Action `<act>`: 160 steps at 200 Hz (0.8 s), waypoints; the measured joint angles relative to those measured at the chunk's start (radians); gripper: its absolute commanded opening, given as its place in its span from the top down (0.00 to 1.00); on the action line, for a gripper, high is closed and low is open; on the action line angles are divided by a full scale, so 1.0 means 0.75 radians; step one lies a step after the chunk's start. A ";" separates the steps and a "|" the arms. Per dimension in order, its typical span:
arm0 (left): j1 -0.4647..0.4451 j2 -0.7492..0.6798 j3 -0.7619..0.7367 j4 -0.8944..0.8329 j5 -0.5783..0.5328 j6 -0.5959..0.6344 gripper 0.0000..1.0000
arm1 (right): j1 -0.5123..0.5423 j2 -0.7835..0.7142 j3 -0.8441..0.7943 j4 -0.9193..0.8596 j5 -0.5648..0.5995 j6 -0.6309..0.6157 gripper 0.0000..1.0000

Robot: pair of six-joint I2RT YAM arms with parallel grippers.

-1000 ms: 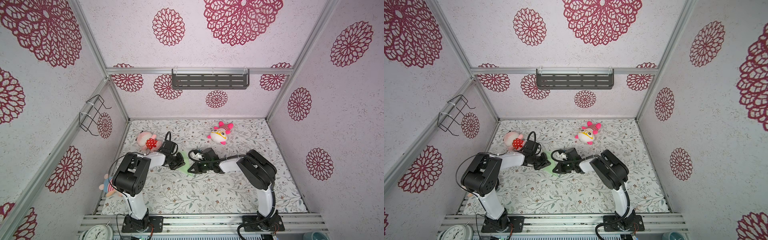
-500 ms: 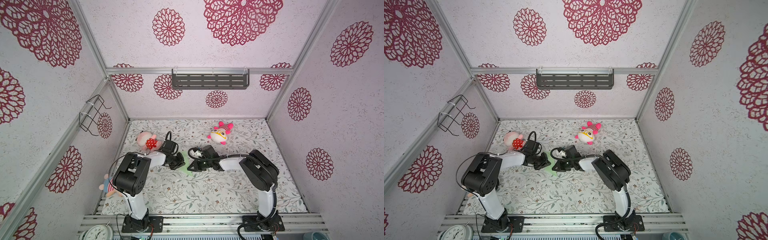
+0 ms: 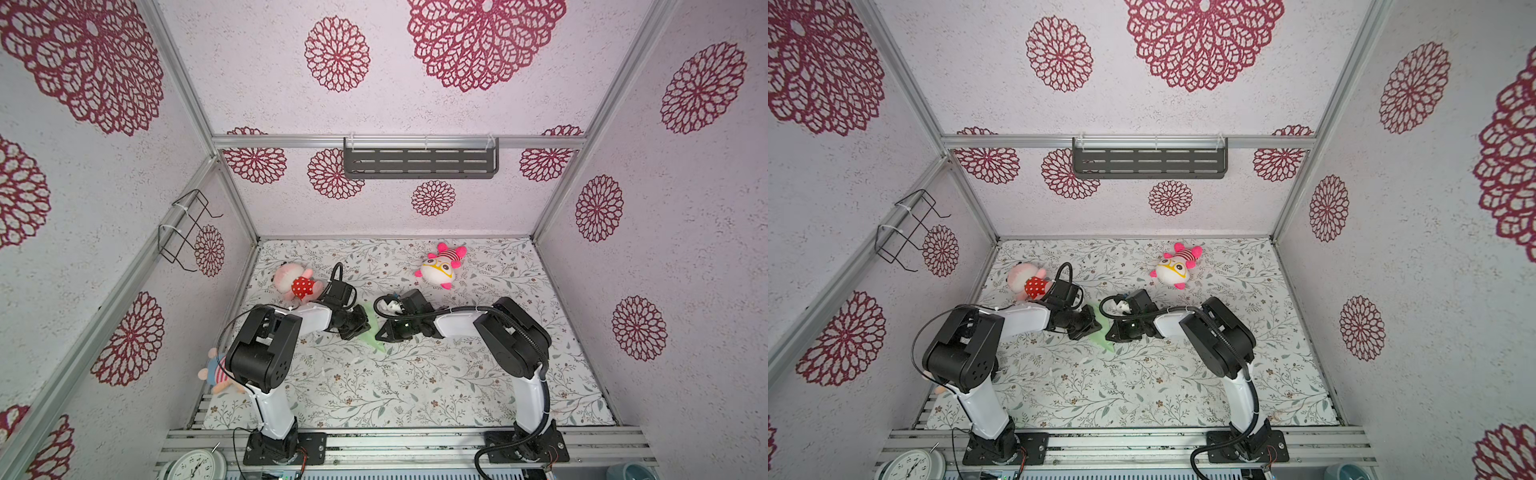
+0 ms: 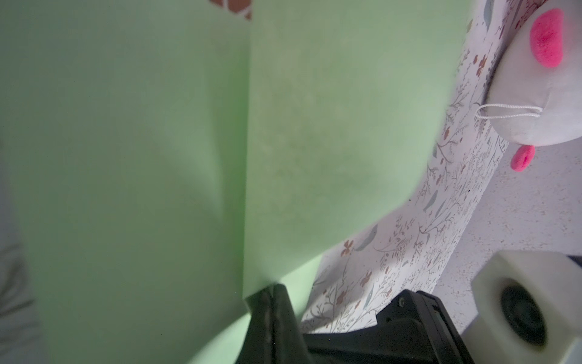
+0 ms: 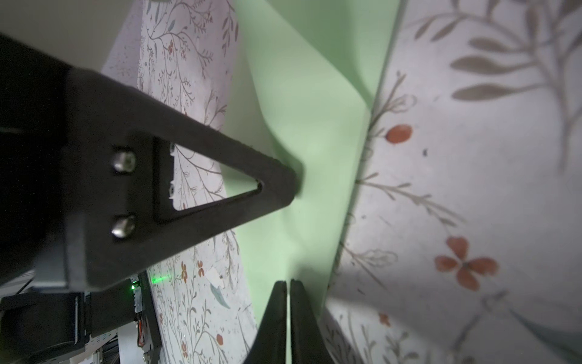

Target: Fold a paper plane with a square sheet of paper (pick it up from the middle)

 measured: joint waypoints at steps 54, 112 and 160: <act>0.005 0.004 -0.016 0.012 0.017 -0.025 1.00 | 0.056 -0.089 -0.047 -0.119 0.111 -0.184 0.90; 0.018 -0.003 -0.062 0.086 0.059 -0.049 1.00 | 0.138 -0.172 -0.080 -0.220 0.301 -0.337 0.91; 0.021 -0.008 -0.081 0.119 0.070 -0.049 1.00 | 0.144 -0.239 -0.153 -0.242 0.281 -0.370 0.90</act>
